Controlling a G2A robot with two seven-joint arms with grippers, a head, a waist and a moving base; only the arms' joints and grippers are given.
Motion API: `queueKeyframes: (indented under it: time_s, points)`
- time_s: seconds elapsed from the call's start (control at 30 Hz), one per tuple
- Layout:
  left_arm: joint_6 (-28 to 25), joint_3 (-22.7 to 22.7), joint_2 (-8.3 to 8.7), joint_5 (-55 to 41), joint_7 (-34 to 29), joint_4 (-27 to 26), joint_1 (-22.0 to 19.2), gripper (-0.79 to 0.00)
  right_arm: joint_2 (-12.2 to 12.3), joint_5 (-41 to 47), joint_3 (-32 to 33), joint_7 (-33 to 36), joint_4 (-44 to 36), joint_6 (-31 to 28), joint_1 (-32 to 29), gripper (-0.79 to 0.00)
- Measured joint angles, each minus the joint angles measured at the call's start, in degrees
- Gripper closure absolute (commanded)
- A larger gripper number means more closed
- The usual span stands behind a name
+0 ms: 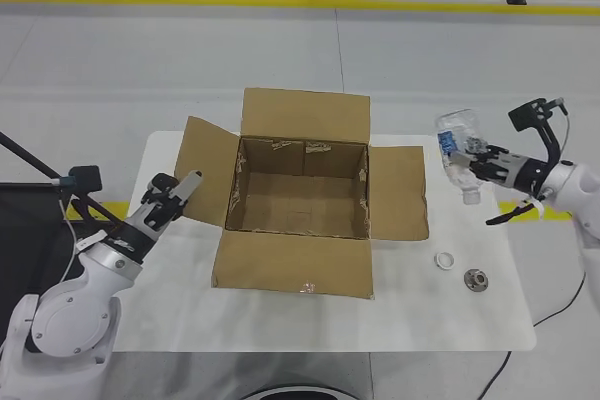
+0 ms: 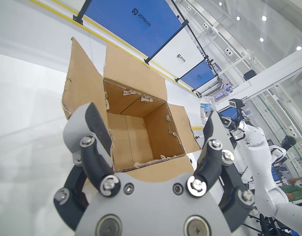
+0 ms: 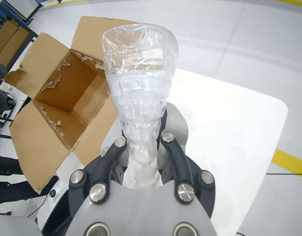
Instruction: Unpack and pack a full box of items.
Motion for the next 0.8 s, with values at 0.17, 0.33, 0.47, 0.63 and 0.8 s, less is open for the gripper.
queueKeyframes:
  time_s: [0.17,0.33,0.47,0.63,0.8]
  points:
    - [0.0,0.5,0.02,0.1,0.2,0.0,-0.2,-0.785,-1.2,1.5,-5.4,-1.3,-4.1,1.8,2.5,0.0]
    - [0.0,0.0,-0.07,-0.4,2.1,-0.3,0.7,-0.785,-3.7,1.2,-14.4,-4.5,-6.2,5.5,7.1,0.0]
    - [-0.3,-1.6,-0.18,-1.6,4.1,-0.8,2.9,-0.785,-6.4,-0.5,-23.0,-6.6,-5.0,8.3,12.2,0.0]
    - [-1.4,-3.7,-0.32,-3.0,5.9,-1.4,6.0,-0.785,-11.1,-4.9,-34.7,-10.6,-0.7,12.3,18.6,0.0]
    - [-2.5,-5.8,-0.4,-4.4,6.7,-1.6,8.0,-0.785,-16.3,-8.0,-44.6,-13.4,6.3,13.0,23.5,0.0]
